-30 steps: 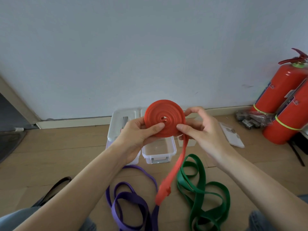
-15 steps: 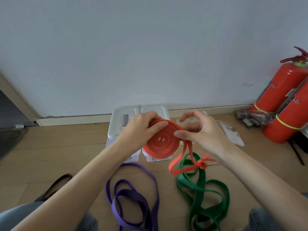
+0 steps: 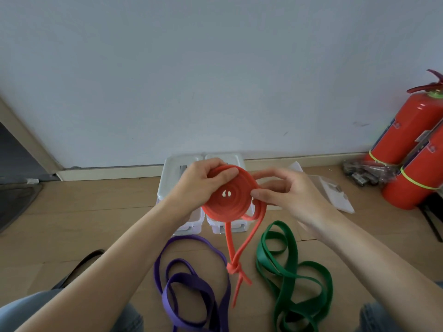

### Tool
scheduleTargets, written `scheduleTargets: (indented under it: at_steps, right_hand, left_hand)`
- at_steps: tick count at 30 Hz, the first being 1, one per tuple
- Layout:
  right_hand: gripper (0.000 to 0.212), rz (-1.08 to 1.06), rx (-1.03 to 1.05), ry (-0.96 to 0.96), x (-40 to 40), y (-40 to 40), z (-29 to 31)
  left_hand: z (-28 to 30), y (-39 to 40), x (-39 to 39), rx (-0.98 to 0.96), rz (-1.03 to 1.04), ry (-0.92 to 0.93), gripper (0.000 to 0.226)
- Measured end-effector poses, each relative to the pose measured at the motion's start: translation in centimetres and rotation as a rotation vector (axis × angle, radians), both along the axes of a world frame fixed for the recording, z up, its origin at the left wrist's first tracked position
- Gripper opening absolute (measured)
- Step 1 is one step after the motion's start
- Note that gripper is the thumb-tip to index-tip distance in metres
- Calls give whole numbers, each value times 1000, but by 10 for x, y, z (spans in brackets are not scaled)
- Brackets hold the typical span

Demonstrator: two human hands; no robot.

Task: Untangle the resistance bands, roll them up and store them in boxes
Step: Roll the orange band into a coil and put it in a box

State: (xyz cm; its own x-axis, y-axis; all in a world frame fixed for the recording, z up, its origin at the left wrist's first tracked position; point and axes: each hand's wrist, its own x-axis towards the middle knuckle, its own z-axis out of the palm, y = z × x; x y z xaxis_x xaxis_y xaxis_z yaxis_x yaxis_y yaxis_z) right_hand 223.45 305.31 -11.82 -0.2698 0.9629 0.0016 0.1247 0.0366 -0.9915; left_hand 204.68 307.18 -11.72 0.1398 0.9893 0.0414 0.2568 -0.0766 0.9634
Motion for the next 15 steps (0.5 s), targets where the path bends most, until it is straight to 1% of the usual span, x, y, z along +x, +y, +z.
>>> scheduleTargets:
  at_steps: [4,7,8,9,11,12,14,15]
  right_hand:
    - [20,-2,9,-23,-1,0,-1]
    - [9,11,28,-16,-4,-1,-1]
    - [10,20,31,-2,-6,-2,0]
    - [15,22,34,12,-8,-3,-1]
    - [34,2,66,-9,-12,-6,-4]
    - [39,-14,91,-42,-13,-7,-7]
    - [36,-35,128,-96,-12,-7,-8]
    - [34,-37,139,-112,-9,-6,-8]
  left_hand:
    - [0,1,-1,-25,86,-92,12]
    - [0,-1,1,-68,134,-214,11]
    - [0,-1,2,-83,158,-269,12]
    - [0,-2,2,-102,181,-320,13]
    - [-1,-4,5,-147,202,-405,19]
    - [-2,-5,7,-177,198,-434,22]
    - [-3,-6,7,-231,146,-442,26]
    - [-1,-6,4,-246,93,-415,26]
